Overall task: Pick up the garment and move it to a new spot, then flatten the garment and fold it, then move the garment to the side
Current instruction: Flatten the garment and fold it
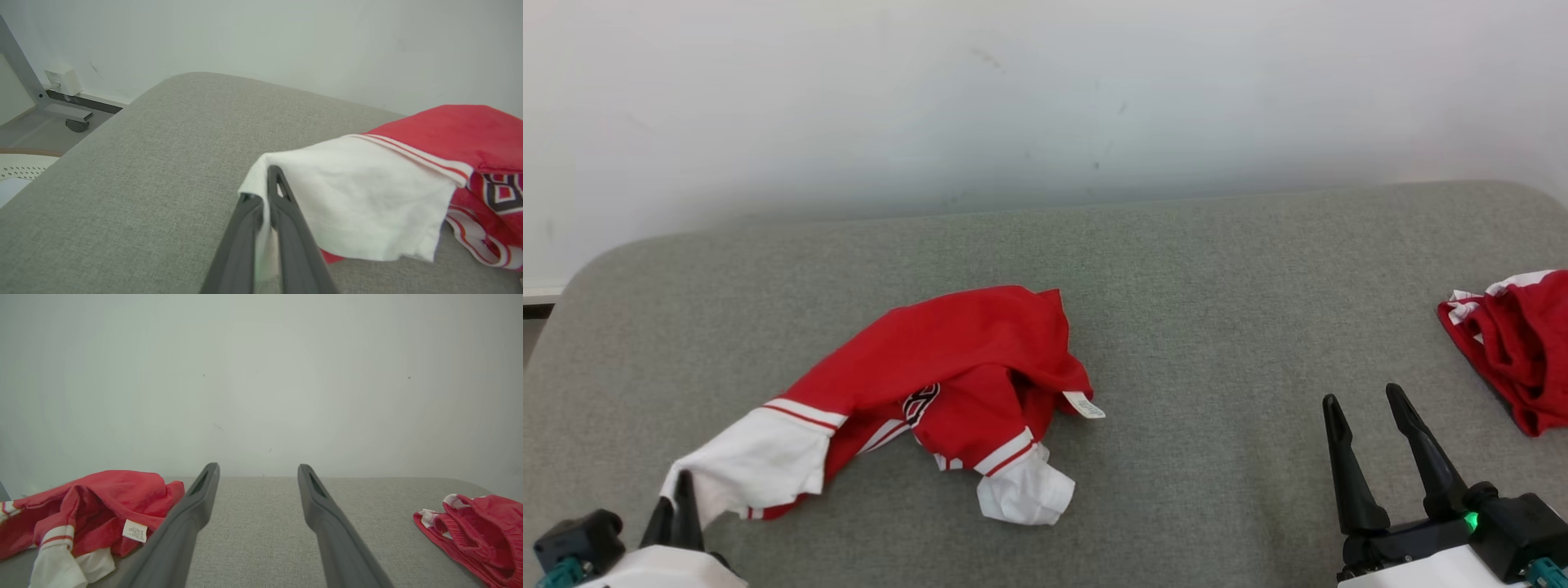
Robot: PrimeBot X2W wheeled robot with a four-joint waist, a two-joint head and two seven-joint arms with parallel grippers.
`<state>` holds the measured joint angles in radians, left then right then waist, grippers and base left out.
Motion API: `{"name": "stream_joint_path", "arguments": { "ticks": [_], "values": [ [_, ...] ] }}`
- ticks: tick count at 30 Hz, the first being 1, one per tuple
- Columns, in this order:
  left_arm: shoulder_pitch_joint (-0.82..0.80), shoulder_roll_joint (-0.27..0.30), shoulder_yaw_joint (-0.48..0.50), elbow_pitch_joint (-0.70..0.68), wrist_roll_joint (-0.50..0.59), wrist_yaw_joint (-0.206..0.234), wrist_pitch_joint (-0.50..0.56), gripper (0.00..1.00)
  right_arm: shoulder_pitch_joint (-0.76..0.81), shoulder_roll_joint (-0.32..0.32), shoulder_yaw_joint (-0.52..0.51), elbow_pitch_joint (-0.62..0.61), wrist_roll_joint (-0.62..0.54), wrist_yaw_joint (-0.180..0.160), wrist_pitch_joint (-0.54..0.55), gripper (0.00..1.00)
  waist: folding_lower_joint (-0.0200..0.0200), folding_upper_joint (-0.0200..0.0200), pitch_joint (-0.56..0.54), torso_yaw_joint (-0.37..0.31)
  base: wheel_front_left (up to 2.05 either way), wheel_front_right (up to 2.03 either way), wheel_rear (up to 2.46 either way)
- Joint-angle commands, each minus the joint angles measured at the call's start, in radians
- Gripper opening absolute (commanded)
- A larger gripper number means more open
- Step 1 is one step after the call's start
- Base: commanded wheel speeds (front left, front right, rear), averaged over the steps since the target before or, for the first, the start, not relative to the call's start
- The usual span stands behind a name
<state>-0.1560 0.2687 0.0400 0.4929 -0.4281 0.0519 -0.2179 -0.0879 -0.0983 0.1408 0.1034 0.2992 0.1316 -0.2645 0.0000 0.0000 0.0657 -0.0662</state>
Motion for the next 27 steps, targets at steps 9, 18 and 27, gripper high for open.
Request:
{"name": "stream_joint_path", "arguments": {
  "ticks": [9,18,27],
  "values": [
    [-0.018,-0.031,-0.037,0.029,0.006,-0.035,-0.030,1.00,0.000,0.000,0.010,0.018,-0.004,-0.002,0.001,1.00,0.0000,0.0000,-0.036,0.022,0.00,0.00,0.00],
    [0.021,-0.073,-0.052,-0.083,0.036,-0.027,-0.047,1.00,0.016,0.004,0.008,0.025,0.007,-0.002,0.001,1.00,0.0000,0.0000,-0.058,0.029,0.00,0.00,0.00],
    [0.029,-0.120,-0.090,-0.174,0.068,-0.033,-0.046,1.00,-0.039,-0.046,0.106,0.135,-0.023,-0.002,0.001,1.00,0.0000,0.0000,-0.036,0.091,0.00,0.00,0.00]
  ]
}}
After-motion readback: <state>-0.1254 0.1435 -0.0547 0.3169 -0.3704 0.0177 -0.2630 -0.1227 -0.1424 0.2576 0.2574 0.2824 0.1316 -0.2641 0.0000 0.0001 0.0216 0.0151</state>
